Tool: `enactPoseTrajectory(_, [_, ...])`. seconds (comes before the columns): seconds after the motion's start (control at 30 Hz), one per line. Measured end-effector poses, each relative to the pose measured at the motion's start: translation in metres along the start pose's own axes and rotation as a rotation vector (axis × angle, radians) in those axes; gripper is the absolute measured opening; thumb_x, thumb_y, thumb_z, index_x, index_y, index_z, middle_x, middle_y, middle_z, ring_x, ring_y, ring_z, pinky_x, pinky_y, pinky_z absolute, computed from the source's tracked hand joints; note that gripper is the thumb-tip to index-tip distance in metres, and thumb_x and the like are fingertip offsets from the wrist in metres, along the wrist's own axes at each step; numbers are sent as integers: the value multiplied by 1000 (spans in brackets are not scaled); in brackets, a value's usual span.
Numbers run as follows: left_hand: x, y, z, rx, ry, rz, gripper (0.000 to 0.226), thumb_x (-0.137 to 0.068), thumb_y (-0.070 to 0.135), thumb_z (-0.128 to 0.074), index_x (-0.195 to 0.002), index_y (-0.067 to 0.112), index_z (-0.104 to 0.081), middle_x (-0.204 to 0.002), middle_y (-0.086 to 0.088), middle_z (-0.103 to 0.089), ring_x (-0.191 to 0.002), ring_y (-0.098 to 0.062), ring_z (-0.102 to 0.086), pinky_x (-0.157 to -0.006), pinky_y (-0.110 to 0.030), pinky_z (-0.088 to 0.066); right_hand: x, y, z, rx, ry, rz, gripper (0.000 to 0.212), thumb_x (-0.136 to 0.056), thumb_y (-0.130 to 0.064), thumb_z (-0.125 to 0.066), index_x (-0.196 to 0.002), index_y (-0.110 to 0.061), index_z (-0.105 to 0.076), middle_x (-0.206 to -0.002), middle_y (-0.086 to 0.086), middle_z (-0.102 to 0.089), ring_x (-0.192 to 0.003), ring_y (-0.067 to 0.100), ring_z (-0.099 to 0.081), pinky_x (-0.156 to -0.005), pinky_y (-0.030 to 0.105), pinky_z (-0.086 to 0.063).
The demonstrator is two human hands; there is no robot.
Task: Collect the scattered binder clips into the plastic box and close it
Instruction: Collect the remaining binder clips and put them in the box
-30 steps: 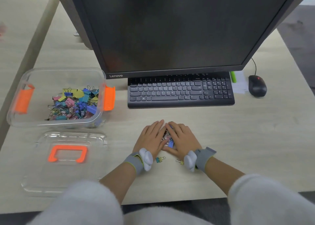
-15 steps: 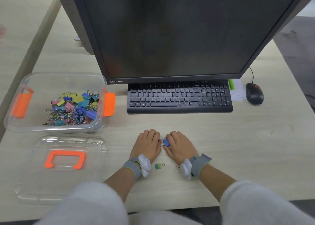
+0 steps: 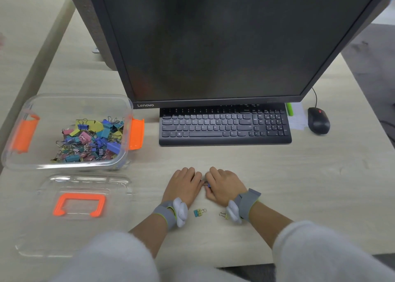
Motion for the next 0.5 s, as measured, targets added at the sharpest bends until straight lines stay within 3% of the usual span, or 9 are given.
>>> enactPoseTrajectory(0.07, [-3, -3, 0, 14, 8, -19, 22, -82, 29, -63, -64, 18, -57, -62, 3, -55, -54, -17, -52, -51, -24, -43, -2, 1, 1, 12, -3, -9, 28, -73, -36, -44, -60, -17, -59, -57, -2, -55, -36, 14, -45, -32, 19, -31])
enactPoseTrajectory(0.2, [-4, -8, 5, 32, 57, 4, 36, -87, 30, -41, -58, 16, -58, -58, 0, -54, -51, -19, -52, -48, -24, -43, -4, 1, 3, 28, 13, -9, 35, -78, -38, -41, -56, -19, -61, -52, -4, -54, -33, 14, -44, -29, 15, -30])
enactPoseTrajectory(0.27, [-3, -8, 7, 45, 80, 6, 37, -86, 30, -42, -56, 14, -58, -56, -1, -54, -50, -20, -51, -48, -24, -42, -4, 3, 4, 25, 49, -29, 40, -84, -36, -39, -54, -19, -60, -51, -4, -53, -31, 15, -43, -28, 15, -30])
enactPoseTrajectory(0.37, [-4, -9, 6, 77, 77, 11, 36, -86, 28, -44, -55, 13, -57, -56, -2, -53, -47, -21, -50, -46, -23, -41, -3, 4, 6, 13, 94, -77, 61, -98, -32, -21, -51, -19, -58, -49, -4, -52, -28, 15, -41, -26, 15, -28])
enactPoseTrajectory(0.43, [-5, -9, 6, 90, 57, 19, 31, -84, 24, -50, -56, 13, -56, -56, -3, -51, -44, -21, -48, -44, -24, -39, -3, 4, 6, 26, 113, -94, 67, -99, -32, -16, -50, -19, -58, -48, -3, -52, -27, 15, -42, -26, 16, -29])
enactPoseTrajectory(0.5, [-7, -11, 7, 105, 31, 21, 25, -75, 16, -68, -54, 11, -55, -55, -5, -50, -39, -22, -45, -40, -24, -35, -4, 5, 6, 6, 86, -143, 65, -99, -31, -21, -49, -17, -59, -47, -2, -52, -26, 16, -42, -25, 16, -28])
Point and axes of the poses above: each hand's wrist, its own x-axis away from the middle knuckle, its own z-axis out of the back of the hand, y = z × x, the point moved 4 cm from there along -x, towards the middle knuckle
